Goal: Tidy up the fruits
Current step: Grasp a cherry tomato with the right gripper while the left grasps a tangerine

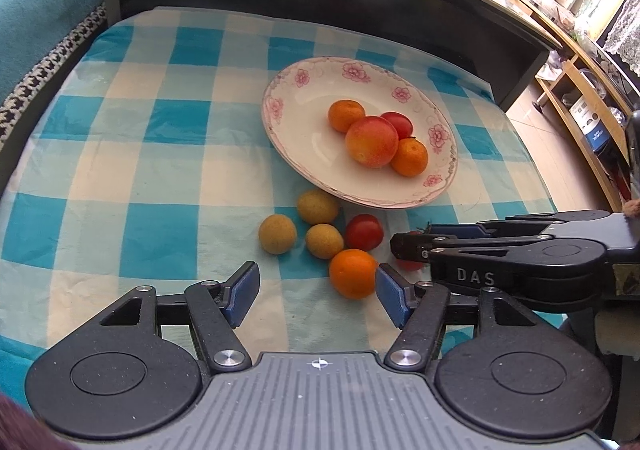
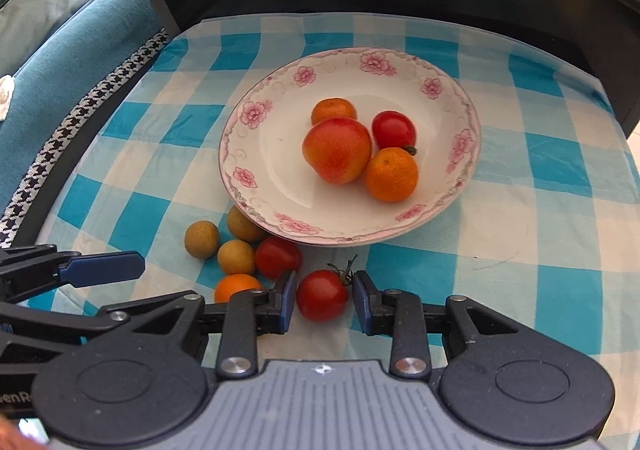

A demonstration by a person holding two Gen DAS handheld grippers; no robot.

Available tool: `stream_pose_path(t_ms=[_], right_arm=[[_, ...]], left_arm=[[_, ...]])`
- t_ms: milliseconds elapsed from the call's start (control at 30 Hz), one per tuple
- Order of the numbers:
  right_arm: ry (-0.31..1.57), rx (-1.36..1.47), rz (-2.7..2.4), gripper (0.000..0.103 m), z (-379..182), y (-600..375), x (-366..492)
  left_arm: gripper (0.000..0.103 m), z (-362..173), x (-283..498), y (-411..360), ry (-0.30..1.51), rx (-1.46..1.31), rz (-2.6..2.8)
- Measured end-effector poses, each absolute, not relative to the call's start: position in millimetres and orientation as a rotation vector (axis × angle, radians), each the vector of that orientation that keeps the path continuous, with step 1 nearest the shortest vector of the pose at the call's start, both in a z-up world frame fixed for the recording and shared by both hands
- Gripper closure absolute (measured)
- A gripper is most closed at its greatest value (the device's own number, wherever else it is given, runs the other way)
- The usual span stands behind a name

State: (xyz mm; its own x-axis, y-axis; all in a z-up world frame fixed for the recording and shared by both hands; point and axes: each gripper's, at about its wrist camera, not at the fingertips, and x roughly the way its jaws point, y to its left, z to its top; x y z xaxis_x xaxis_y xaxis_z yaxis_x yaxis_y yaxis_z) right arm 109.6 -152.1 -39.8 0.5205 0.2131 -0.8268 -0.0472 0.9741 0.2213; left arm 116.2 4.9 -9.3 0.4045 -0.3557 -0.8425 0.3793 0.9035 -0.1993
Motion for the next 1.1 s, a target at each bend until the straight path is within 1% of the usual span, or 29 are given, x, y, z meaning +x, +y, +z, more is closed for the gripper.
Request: stream_pose_path(t_ms=[267,433,567,633,700,1100], right_arm=[[1.009,0.218,0.12,0.071,-37.7,-177.4,92.4],[1.01,0.234,0.112,0.072,-39.6,-185.1,91.6],[1.017,0.232,0.114,0.072,-41.1,-183.4,92.7],[1.022,0.232,0.113,0.071,-41.6,-182.6,93.0],[1.031,0.231,0.109,0.071,-42.8,-182.1,93.6],[1.039,0.197,0.098,0.072,-41.5,-179.6,81.3]], left_arm=[[0.033,-27.4,121.3,-19.3,1.082,0.021,-0.457],[0.038,-37.3,125.9,-24.7,1.071,0.02,-0.425],[0.05,-36.8,125.1,-29.1,1.06,0.038,-0.433],[0.059,-36.7,121.6,-31.4,1.062,0.057,-0.452],[0.062,-36.2,117.5,-32.5,1.07,0.071,-0.467],[0.063,-30.3,107.0,-25.7,1.072,0.093,-0.472]])
